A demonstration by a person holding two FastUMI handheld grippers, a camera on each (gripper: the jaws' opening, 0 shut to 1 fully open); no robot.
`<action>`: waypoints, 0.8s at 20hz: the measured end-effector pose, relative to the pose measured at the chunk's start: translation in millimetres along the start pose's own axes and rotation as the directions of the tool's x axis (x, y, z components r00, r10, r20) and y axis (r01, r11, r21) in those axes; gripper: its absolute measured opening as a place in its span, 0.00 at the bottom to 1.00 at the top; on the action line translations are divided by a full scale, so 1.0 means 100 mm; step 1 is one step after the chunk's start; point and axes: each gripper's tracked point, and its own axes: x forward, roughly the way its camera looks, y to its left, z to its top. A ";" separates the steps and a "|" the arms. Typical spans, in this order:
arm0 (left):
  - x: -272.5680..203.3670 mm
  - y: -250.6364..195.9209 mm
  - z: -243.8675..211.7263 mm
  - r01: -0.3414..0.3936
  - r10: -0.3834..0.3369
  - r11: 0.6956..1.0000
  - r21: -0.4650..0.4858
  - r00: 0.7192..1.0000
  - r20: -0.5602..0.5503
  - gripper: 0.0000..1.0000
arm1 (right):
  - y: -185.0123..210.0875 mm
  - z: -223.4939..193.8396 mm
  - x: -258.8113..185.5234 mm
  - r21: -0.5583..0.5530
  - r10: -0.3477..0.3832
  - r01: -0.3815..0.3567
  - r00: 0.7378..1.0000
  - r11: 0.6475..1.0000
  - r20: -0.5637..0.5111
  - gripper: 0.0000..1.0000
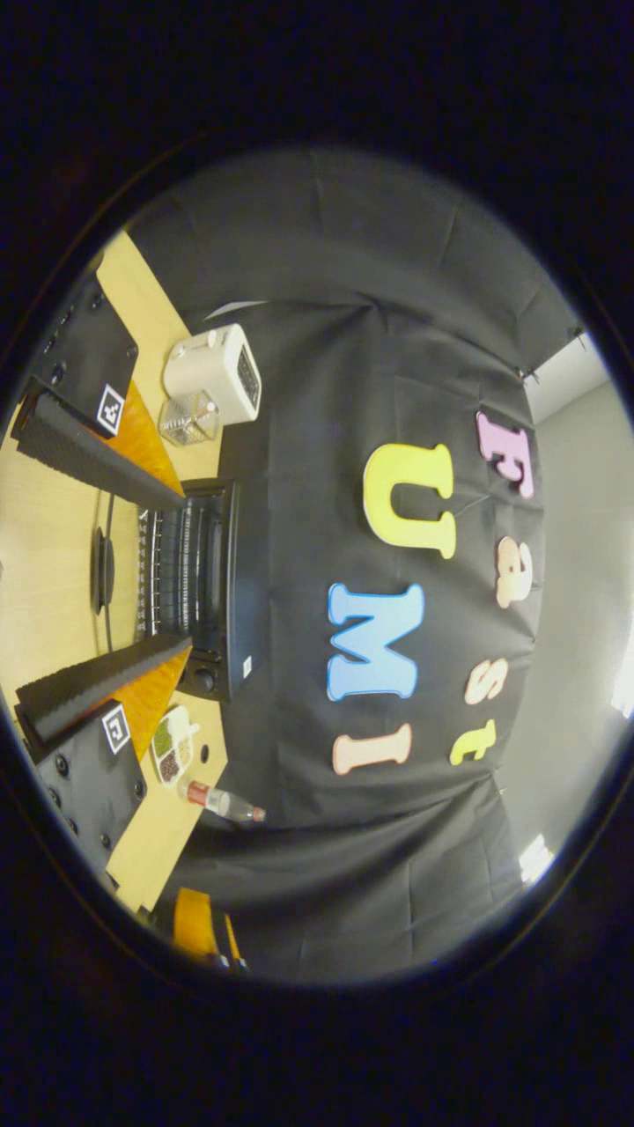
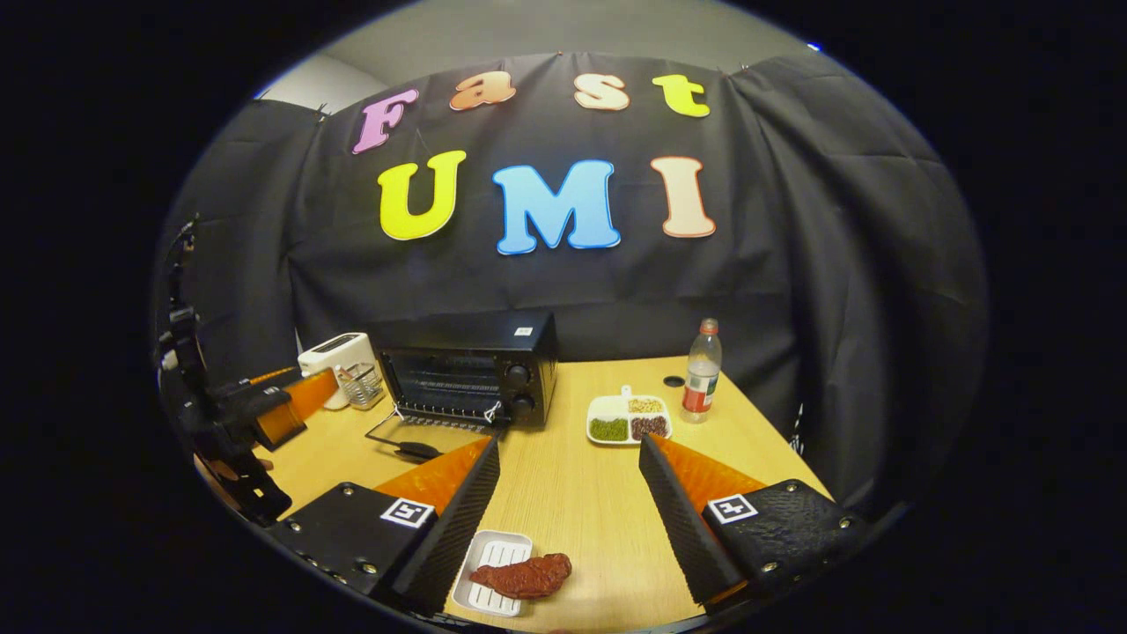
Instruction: Open the electric oven with the left hand, put the food in, and close the electric oven.
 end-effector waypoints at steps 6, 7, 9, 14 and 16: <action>-0.44 0.14 0.35 -0.067 0.065 0.997 0.031 0.996 0.058 0.95 | -0.11 -0.72 0.16 0.221 0.085 -0.044 0.980 0.974 -0.178 0.98; -0.50 0.17 0.40 -0.080 0.077 0.996 0.046 0.995 0.065 0.95 | -0.10 -0.84 0.18 0.255 0.103 -0.047 0.973 0.966 -0.209 0.99; -0.61 0.23 0.49 -0.108 0.103 0.993 0.057 0.991 0.083 0.95 | -0.06 -1.05 0.25 0.308 0.141 -0.055 0.954 0.950 -0.264 0.98; -0.87 0.27 0.61 -0.153 0.147 0.987 0.055 0.983 0.106 0.94 | 0.12 -1.41 0.24 0.412 0.277 -0.116 0.892 0.904 -0.357 0.95; -0.93 0.25 0.62 -0.165 0.157 0.984 0.066 0.982 0.110 0.95 | 0.18 -1.52 0.20 0.465 0.328 -0.129 0.866 0.876 -0.377 0.95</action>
